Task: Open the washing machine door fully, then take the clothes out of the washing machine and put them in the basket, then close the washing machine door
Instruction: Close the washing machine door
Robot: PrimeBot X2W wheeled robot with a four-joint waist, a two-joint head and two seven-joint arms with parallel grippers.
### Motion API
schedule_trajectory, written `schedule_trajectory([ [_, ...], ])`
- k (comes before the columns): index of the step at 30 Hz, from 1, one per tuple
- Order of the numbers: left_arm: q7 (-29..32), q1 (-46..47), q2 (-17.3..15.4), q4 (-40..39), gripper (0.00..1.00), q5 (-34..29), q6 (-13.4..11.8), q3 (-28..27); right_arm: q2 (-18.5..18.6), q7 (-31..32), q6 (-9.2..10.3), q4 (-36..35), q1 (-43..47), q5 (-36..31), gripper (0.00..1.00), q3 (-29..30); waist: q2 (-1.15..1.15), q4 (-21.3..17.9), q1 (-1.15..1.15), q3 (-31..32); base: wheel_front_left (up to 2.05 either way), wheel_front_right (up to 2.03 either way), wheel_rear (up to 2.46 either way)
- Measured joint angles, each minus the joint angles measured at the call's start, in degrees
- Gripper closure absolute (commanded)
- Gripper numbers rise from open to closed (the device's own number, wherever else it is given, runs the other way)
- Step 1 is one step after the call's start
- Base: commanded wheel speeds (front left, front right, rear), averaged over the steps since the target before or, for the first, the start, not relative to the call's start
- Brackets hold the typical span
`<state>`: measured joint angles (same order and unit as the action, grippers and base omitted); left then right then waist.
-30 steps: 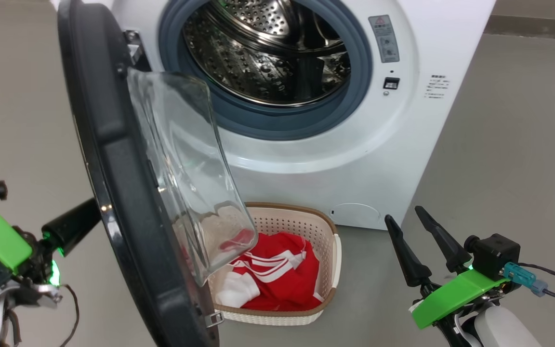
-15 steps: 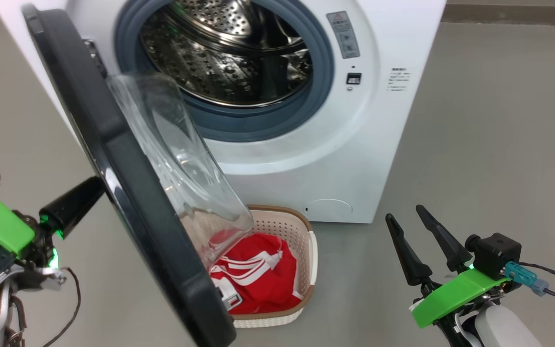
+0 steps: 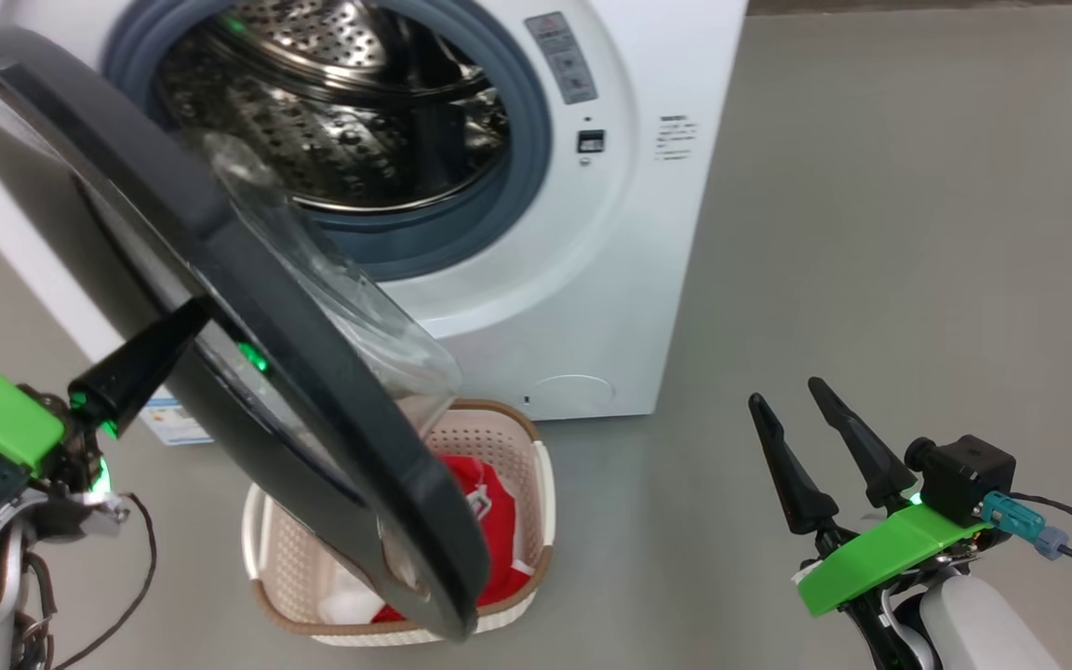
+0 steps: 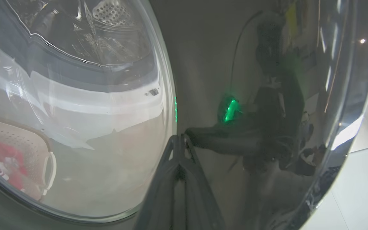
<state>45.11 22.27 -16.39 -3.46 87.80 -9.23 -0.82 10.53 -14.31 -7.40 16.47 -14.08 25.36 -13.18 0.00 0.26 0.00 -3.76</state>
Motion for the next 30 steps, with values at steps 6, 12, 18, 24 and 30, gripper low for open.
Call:
schedule_trajectory([
  [6, -1.36, 1.16, 0.34, 0.77, 1.0, -0.56, 0.0, -0.22, -0.04, 0.0, 0.0, -0.22, -0.04, -0.02, 0.0, 0.29, 0.0, -3.07, 0.0, -0.58, 0.0, 0.0, 0.0],
  [12, -3.12, 3.17, 0.4, 2.65, 1.0, -2.29, 0.0, -1.16, -0.32, 0.0, 0.0, -0.59, -0.24, -0.1, 0.0, 0.58, 0.0, -6.3, 0.0, -1.48, 0.0, 0.0, 0.0],
  [18, -4.5, 4.73, 0.37, 4.12, 1.0, -3.16, 0.0, -1.9, -0.68, 0.0, 0.0, -0.71, -0.24, -0.1, 0.0, 0.6, 0.0, -9.49, 0.0, -2.54, 0.0, 0.0, 0.0],
  [24, -7.24, 6.94, 0.16, 6.66, 1.0, -4.59, -0.09, -3.21, -0.97, 0.0, 0.0, -0.93, -0.4, -0.11, 0.0, 0.54, 0.0, -12.81, 0.0, -3.72, 0.0, 0.0, 0.0],
  [30, -8.86, 9.31, 0.19, 8.82, 1.0, -5.75, -0.14, -3.81, -1.14, 0.0, 0.0, -1.02, -0.43, -0.15, 0.0, 0.57, 0.0, -14.88, 0.0, -4.58, 0.0, 0.0, 0.0],
])
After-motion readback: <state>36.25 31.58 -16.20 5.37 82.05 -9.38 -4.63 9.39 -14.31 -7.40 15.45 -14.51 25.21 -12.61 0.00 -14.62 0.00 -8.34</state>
